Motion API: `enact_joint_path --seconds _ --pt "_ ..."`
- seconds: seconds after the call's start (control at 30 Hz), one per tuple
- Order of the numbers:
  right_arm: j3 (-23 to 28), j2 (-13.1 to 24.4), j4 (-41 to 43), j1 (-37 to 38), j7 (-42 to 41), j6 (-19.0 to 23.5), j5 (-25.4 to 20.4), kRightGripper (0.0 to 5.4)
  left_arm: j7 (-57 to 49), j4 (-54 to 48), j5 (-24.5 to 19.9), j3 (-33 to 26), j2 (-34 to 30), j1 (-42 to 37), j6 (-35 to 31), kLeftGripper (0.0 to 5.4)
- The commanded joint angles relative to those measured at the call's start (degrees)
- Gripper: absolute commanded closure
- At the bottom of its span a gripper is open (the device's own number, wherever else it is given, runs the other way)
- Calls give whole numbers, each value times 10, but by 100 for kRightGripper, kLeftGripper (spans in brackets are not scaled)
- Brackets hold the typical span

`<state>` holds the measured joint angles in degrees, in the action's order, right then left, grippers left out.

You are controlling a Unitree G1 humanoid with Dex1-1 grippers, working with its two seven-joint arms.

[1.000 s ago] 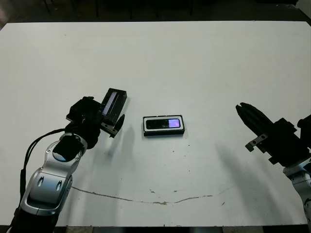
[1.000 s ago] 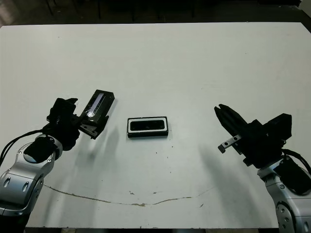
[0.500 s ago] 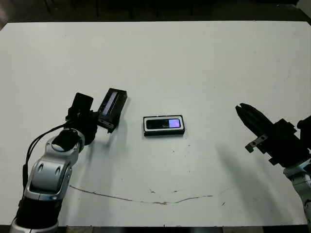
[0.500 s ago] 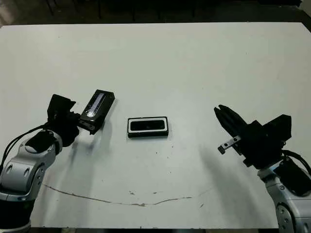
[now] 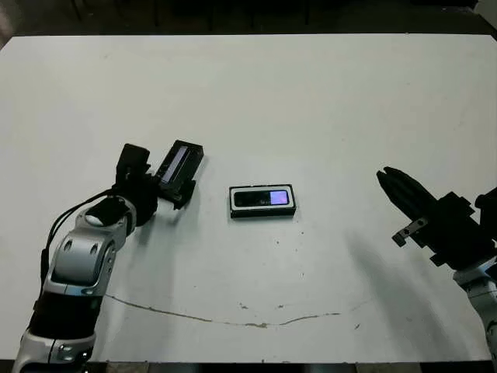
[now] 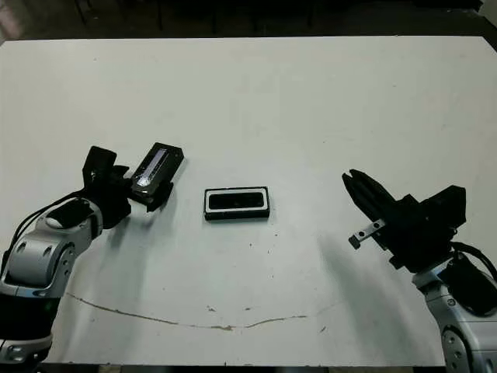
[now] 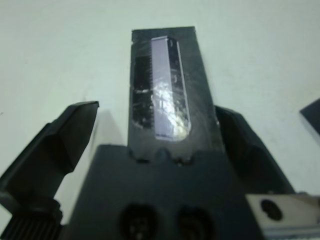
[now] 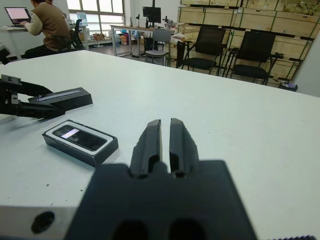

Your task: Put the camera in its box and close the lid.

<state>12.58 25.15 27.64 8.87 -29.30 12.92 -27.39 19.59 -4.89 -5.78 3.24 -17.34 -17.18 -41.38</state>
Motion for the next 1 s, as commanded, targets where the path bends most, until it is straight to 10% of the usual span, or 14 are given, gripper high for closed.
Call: enact_joint_path --seconds 0.03,0.3,0.77,1.0 --pt "2 0 -3 8 -2 4 -2 540 -5 43 27 24 -15 9 -10 1" --pt "0 0 -6 13 0 -7 6 540 -12 97 68 50 -33 -1 38 9" --pt "3 -1 -8 14 -2 -15 7 540 41 146 9 21 -29 -23 -41 246" --pt "7 -5 -24 10 -10 -19 -8 540 74 177 7 36 -43 -34 -45 261"
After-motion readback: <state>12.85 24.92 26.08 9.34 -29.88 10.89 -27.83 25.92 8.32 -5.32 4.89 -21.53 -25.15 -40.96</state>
